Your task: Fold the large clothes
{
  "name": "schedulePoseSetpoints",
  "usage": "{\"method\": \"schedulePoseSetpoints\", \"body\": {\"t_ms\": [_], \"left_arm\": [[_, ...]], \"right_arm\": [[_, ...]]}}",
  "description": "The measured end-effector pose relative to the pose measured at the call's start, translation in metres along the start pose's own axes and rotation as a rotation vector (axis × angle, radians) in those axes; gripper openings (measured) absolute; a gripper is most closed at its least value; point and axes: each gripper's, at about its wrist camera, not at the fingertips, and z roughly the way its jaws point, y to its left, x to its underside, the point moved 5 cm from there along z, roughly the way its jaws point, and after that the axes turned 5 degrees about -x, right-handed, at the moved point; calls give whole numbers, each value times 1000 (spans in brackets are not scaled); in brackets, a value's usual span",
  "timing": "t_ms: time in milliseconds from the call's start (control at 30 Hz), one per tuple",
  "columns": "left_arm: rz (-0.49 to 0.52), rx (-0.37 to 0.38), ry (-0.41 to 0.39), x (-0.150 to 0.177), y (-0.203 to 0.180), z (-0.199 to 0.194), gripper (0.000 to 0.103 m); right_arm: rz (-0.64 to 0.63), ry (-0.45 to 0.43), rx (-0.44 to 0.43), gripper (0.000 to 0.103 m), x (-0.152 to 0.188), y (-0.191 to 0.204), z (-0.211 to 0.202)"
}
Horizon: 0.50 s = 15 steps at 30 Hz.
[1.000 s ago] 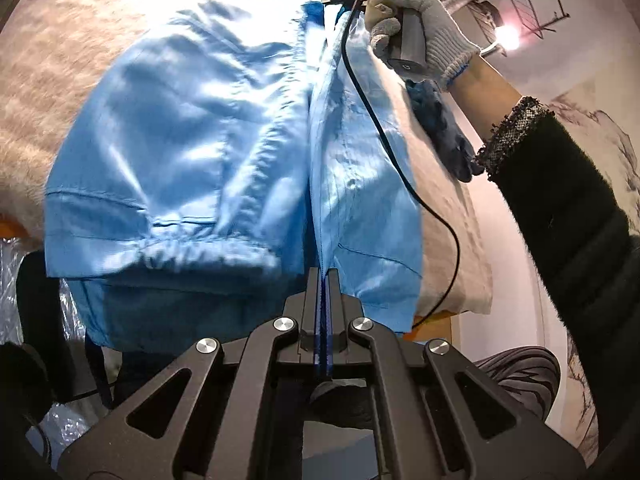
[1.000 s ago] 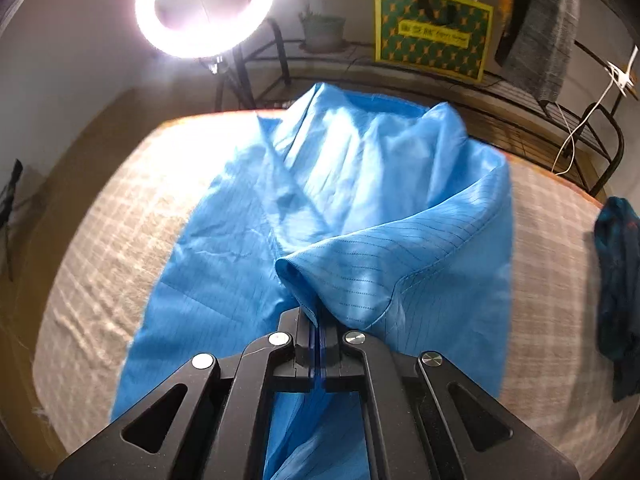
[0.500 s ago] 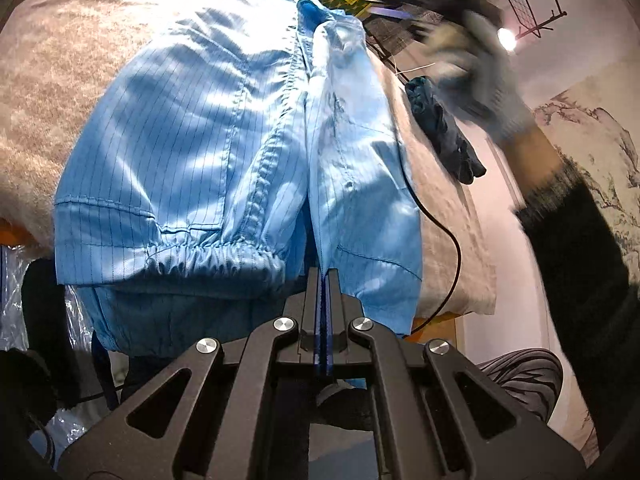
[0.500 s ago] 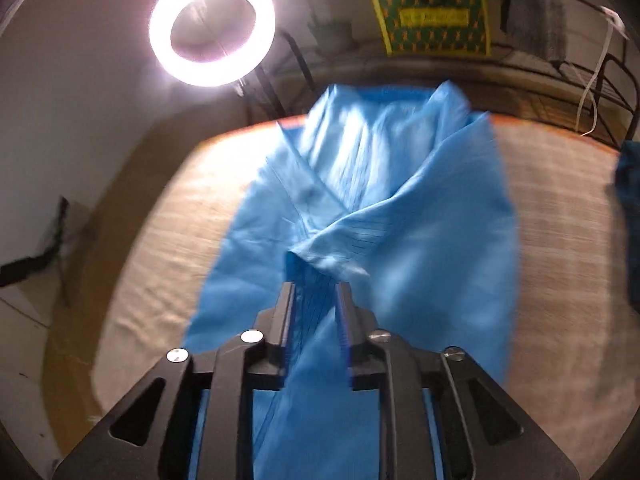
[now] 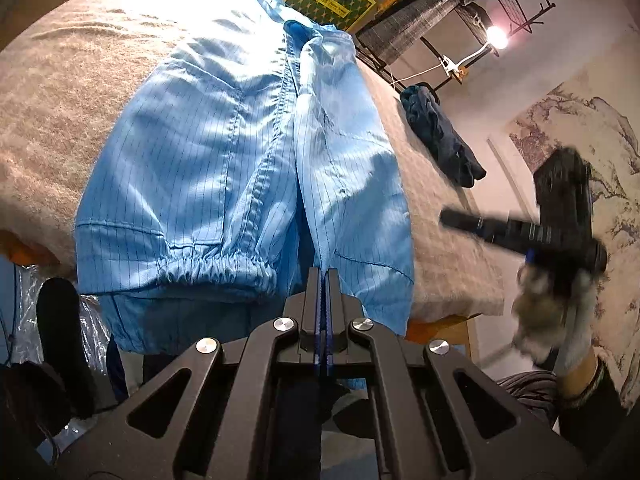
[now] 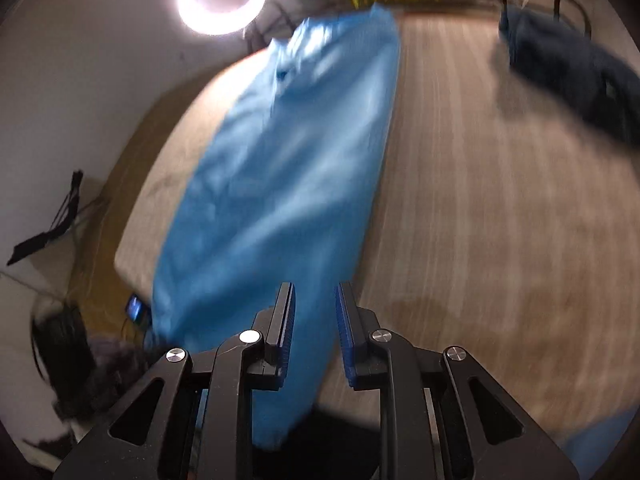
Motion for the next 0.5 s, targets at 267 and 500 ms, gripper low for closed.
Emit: {"method": "schedulePoseSetpoints", "body": {"t_ms": [267,500], "left_arm": [[109,-92,-60,-6,-17,-11,0],[98,-160,14,6,15,-11,21]], "right_arm": [[-86,85,71,10,21,16,47],[-189,105,227,5,28,26,51]]}}
